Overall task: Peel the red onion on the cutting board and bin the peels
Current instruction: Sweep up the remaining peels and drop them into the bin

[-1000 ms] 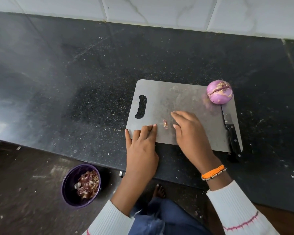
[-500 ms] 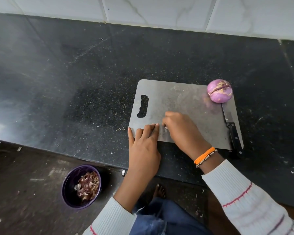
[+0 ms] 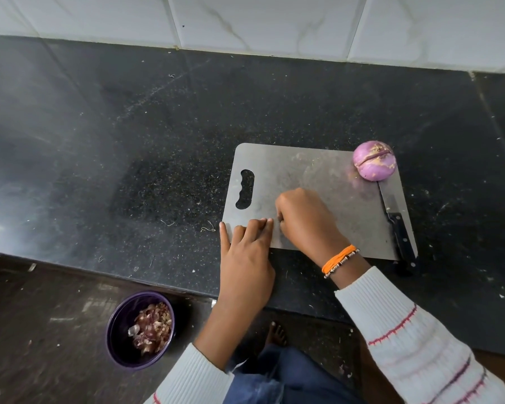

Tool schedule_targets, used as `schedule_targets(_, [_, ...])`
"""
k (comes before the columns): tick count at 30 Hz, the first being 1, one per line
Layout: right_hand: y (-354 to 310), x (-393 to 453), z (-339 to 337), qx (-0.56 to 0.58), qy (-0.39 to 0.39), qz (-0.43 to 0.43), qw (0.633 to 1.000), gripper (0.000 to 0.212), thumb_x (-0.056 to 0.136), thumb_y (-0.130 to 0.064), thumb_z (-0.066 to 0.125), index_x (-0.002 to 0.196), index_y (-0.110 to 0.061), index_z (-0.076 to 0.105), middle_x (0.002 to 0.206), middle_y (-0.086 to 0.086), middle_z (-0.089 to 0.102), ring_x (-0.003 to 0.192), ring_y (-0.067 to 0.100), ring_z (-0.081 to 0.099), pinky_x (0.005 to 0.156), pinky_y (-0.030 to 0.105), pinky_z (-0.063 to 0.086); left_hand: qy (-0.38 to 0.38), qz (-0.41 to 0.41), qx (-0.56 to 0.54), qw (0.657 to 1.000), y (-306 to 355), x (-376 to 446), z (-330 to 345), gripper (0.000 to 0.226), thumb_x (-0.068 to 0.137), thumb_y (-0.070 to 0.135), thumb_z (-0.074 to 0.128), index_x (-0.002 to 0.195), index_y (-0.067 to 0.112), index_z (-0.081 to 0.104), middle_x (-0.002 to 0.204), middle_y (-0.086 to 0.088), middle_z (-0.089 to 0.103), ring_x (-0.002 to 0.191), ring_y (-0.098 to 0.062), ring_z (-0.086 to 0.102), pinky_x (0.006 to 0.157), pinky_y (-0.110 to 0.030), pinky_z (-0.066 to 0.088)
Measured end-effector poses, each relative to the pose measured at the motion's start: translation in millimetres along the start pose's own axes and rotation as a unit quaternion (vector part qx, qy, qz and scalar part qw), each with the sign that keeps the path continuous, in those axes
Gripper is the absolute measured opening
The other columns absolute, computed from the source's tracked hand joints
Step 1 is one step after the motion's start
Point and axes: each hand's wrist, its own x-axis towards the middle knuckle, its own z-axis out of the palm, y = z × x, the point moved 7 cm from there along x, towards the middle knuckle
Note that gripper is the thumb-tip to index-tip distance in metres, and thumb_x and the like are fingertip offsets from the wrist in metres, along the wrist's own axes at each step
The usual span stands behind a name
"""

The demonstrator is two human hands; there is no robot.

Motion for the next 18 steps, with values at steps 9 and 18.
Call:
schedule_targets(9, [40,-8,14,0.548,0.019,0.195,0.813,0.018,0.071,0.003,0.071,0.060,-0.011,0.065,0.063,0.007,0.065,0.062,0.016,0.058,0.063,0.030,0.050,0.069,-0.074,-0.187,0.977,-31,1,-27,0.049,0.079,0.005,0.030,0.112,0.010,0.065,0.103,-0.005,0.063,0.088,-0.027,0.054,0.089,-0.030,0.039])
schedule_targets(18, [-101,-20,41,0.815,-0.196,0.175,0.517,0.024,0.081,0.015,0.052,0.067,-0.002,0.059,0.056,0.000,0.066,0.053,0.004,0.063,0.055,0.012,0.052,0.168,-0.279,-0.448,0.833,-120,-56,-57,0.028,0.094,0.000,0.045,0.100,0.016,0.067,0.089,0.003,0.064,0.078,0.001,0.056,0.072,-0.010,0.042])
